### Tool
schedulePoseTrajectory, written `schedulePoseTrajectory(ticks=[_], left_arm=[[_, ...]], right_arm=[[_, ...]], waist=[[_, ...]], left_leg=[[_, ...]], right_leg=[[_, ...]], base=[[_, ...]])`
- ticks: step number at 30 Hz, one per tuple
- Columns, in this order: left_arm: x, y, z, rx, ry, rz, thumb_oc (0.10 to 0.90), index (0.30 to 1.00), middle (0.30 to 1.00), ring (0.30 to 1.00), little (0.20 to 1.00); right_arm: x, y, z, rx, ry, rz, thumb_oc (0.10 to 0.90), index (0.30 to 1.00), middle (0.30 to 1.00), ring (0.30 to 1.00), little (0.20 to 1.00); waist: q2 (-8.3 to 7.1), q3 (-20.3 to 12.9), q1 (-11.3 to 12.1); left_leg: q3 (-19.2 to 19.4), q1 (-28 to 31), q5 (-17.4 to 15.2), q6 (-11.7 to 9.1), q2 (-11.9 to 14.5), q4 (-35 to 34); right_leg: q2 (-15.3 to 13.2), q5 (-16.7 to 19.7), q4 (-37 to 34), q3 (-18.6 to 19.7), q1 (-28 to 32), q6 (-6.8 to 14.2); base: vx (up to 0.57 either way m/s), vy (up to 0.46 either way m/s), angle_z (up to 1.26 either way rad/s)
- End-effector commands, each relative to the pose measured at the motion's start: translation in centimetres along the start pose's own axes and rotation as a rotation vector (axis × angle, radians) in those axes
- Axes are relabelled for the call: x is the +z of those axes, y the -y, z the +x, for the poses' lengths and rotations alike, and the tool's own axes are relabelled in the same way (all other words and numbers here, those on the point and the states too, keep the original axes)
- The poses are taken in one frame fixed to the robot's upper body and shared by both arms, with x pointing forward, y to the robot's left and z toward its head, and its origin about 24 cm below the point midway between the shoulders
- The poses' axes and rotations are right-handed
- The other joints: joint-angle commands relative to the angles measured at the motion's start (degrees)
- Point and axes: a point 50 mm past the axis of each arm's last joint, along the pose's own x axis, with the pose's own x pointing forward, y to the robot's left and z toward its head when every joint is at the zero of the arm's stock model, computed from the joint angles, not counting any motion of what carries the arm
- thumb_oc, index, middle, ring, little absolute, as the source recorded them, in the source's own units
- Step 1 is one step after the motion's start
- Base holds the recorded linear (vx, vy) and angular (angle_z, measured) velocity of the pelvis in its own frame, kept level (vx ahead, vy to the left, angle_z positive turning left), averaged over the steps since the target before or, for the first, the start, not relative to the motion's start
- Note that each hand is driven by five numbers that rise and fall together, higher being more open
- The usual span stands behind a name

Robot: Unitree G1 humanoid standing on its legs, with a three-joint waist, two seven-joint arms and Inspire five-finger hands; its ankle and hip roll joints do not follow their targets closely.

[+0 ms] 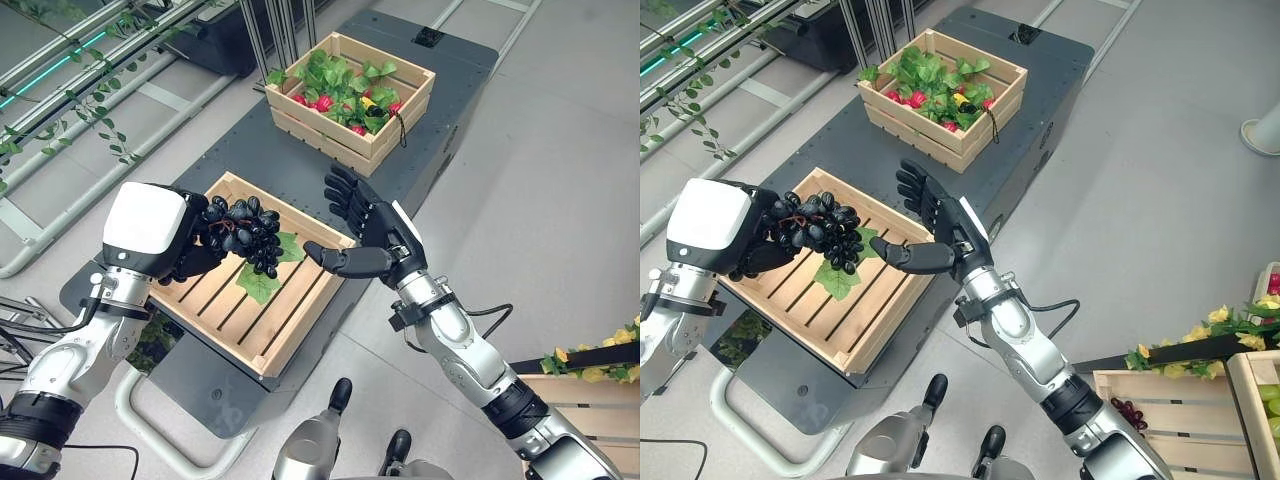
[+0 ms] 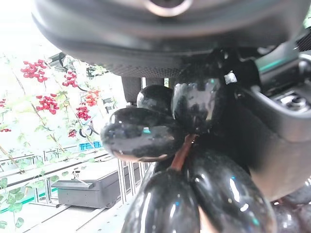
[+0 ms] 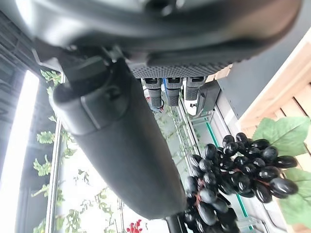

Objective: Pick up the fruits from the basket on one side to the basket on the other side

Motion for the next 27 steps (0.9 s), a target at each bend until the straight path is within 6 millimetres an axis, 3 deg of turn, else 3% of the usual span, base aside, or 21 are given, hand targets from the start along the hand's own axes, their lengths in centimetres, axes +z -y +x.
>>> schedulePoseTrajectory(ticks=[1, 16, 27], left_arm=[[-0.3, -2.8, 1.9, 0.171, -0.002, -0.021, 0.400, 0.300, 0.300, 0.300, 0.300], [1.0, -3.2, 2.8, 0.160, 0.066, -0.029, 0.400, 0.300, 0.300, 0.300, 0.300], [3.0, -3.0, 3.2, 0.102, 0.158, -0.063, 0.400, 0.300, 0.300, 0.300, 0.300]], right_arm=[[0.6, -3.8, 0.7, 0.222, 0.065, 0.082, 0.800, 0.900, 0.900, 0.900, 0.900], [0.1, -5.2, 1.0, 0.370, 0.021, 0.210, 0.800, 0.900, 0.900, 0.900, 0.900], [0.0, -5.1, 1.5, 0.254, 0.054, 0.161, 0.800, 0.900, 0.900, 0.900, 0.900]], waist=[[-1.39, -12.53, -0.12], [-1.94, -13.43, 0.58], [-1.42, -13.92, 0.54]], left_leg=[[-1.59, 2.31, -6.97, 0.89, -4.06, 0.02], [-2.32, 2.55, -7.02, 1.17, -4.34, 0.02], [-2.26, 2.44, -6.97, 1.27, -4.42, 0.02]], right_leg=[[-1.29, 2.95, -0.18, -0.90, -2.49, -0.44], [-1.27, 3.23, -0.56, -1.51, -2.00, -0.26], [-1.39, 3.60, -1.00, -1.28, -2.02, -0.14]], base=[[0.00, 0.000, 0.00], [0.00, 0.000, 0.00], [0.00, 0.000, 0.00]])
